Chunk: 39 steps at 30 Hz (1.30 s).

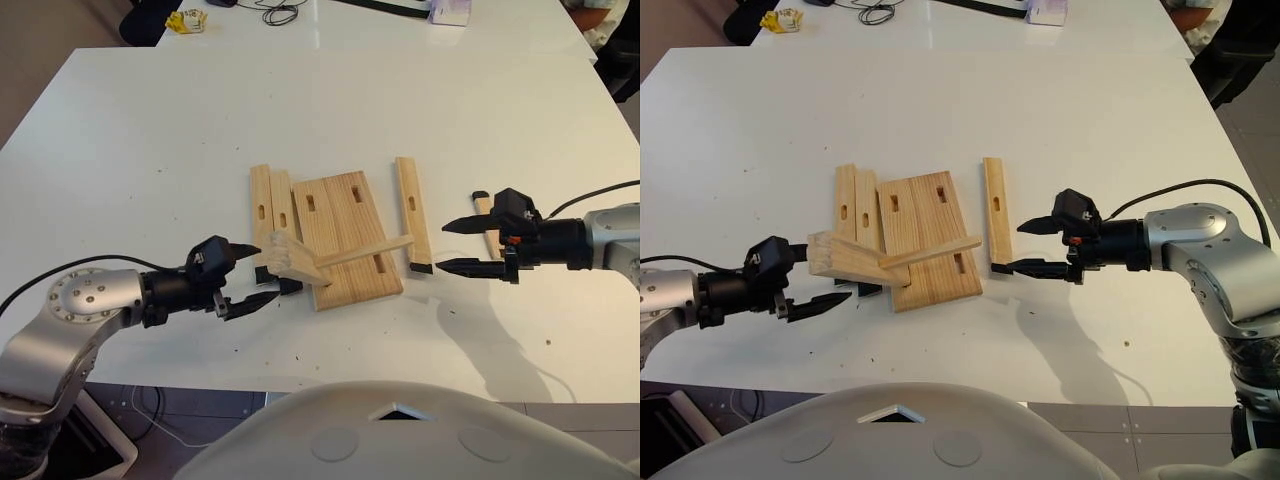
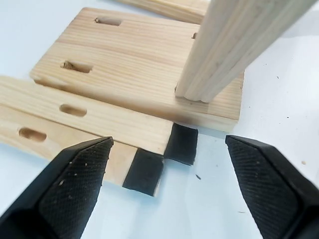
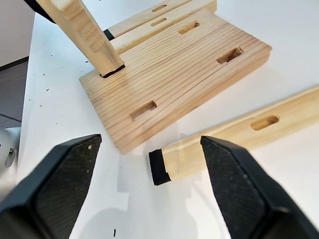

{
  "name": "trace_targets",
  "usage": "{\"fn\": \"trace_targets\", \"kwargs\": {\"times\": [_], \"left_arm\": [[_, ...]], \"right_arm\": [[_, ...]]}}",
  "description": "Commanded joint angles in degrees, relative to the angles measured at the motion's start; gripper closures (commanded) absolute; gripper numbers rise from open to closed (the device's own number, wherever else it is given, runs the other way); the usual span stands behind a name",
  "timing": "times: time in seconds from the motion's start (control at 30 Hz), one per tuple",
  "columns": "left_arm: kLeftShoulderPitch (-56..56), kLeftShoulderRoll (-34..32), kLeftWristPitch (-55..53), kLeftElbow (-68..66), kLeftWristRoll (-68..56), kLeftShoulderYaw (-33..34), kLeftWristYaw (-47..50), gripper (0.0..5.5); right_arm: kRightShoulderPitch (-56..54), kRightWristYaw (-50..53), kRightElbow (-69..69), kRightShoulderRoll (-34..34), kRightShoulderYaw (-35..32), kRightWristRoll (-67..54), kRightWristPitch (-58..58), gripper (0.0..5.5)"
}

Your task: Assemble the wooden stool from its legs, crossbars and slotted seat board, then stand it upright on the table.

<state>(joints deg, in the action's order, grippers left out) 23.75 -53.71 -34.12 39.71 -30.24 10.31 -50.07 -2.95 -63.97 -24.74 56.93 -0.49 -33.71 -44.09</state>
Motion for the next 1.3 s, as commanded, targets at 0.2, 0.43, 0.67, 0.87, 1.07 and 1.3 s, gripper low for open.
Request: {"fn": "trace_targets", "kwargs": {"times": [0.2, 0.43, 0.67, 0.87, 1.07, 1.3], "left_arm": [[-1.4, 8.3, -13.0, -0.1, -2.7, 3.3, 14.4, 1.31], [-9.6, 17.0, -28.8, -1.8, -8.1, 5.6, 26.7, 1.31], [-19.1, 24.3, -40.8, -3.7, -10.3, 4.6, 35.1, 1.31], [-17.7, 17.7, -39.5, -6.0, -2.6, -3.7, 36.3, 1.31], [-12.9, 7.4, -30.7, -9.0, 6.1, -10.7, 32.4, 1.31], [-14.9, 3.6, -28.1, -12.6, 6.6, -8.4, 27.1, 1.31]], "right_arm": [[0.5, 0.2, 0.0, 1.0, -2.9, -0.5, -0.1, 1.83], [0.0, 0.2, 0.1, 0.7, -2.2, 0.0, 0.0, 1.83], [-1.1, 0.7, -0.2, -0.4, -0.3, 0.2, 0.0, 1.83], [-1.5, 1.2, -0.6, -1.0, 1.0, 0.2, 0.1, 1.83], [0.1, 2.1, -1.7, -1.5, 0.6, -0.1, 0.0, 1.83], [2.2, 3.5, -3.1, -1.9, -0.5, -0.5, -0.3, 1.83]]}}
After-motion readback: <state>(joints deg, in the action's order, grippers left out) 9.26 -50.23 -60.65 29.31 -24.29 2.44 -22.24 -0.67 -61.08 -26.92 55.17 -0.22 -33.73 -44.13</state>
